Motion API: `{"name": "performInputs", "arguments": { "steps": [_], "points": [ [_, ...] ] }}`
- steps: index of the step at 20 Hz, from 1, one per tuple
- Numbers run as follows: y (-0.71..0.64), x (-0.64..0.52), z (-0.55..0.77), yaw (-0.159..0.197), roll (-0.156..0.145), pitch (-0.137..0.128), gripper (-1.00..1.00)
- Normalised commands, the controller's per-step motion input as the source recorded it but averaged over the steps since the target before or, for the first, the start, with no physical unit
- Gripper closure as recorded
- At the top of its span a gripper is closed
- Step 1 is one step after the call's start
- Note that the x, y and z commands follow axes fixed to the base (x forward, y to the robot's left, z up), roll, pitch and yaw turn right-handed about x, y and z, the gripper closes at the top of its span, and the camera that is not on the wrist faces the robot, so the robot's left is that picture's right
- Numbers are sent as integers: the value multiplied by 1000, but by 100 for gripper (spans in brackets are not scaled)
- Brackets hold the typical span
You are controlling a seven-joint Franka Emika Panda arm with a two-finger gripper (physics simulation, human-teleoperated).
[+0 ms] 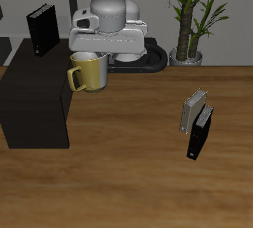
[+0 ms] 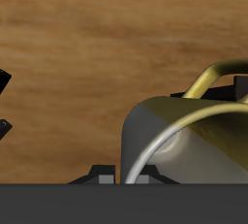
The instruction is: Place the right black book upright on top of the shelf and place the white-yellow mug on top of the shelf
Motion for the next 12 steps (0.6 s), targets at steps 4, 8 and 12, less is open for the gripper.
{"name": "performInputs", "arguments": {
  "steps": [4, 8, 12],
  "points": [
    [-341, 8, 407, -7, -42, -35, 100],
    [-191, -24, 302, 12, -7, -39, 100],
    [-337, 29, 150, -6, -33, -2, 100]
  ]
}}
